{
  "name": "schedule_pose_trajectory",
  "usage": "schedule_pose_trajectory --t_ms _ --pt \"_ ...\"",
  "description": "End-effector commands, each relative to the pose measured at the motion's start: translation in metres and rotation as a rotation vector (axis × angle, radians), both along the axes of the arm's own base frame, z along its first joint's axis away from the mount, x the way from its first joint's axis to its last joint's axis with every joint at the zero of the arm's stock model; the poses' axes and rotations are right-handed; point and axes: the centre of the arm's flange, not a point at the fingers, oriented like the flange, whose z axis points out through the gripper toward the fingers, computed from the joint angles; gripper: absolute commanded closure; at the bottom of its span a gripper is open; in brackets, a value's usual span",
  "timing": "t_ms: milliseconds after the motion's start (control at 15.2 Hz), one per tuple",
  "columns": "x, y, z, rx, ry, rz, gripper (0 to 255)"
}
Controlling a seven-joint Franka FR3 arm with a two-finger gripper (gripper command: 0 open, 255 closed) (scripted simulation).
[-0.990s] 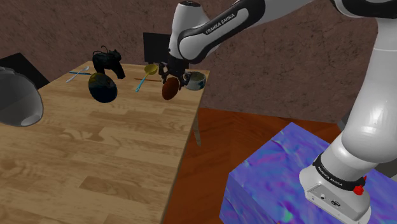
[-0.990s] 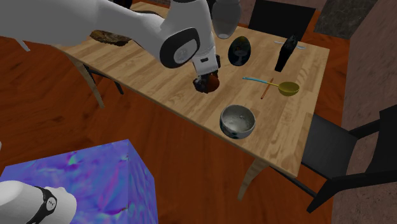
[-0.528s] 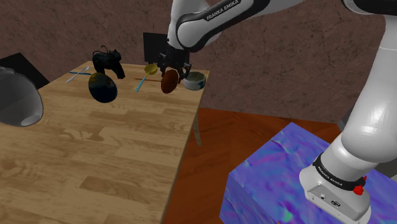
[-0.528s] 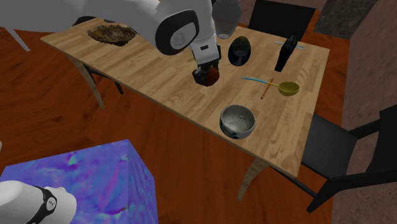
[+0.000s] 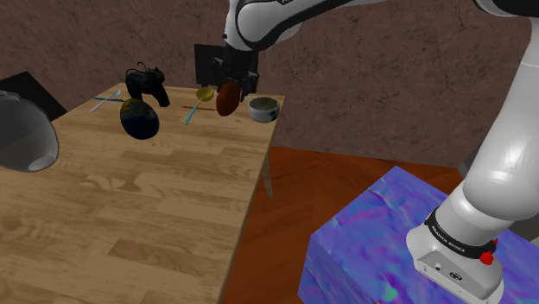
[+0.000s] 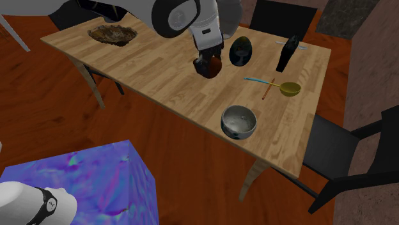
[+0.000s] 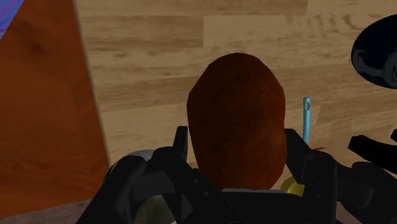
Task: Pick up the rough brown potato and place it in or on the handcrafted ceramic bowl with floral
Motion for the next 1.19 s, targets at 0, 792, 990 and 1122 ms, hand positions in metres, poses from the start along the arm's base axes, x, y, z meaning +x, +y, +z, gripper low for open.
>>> schedule_pose_trajectory --t_ms 0,792,990,1122 --pt "0.004 -0.012 0.005 0.000 0.000 0.000 255" --pt "0.057 -0.162 0.010 0.000 0.000 0.000 255" --pt "0.064 -0.180 0.005 0.000 0.000 0.000 255" --pt "0.064 -0.180 -0.005 0.000 0.000 0.000 255"
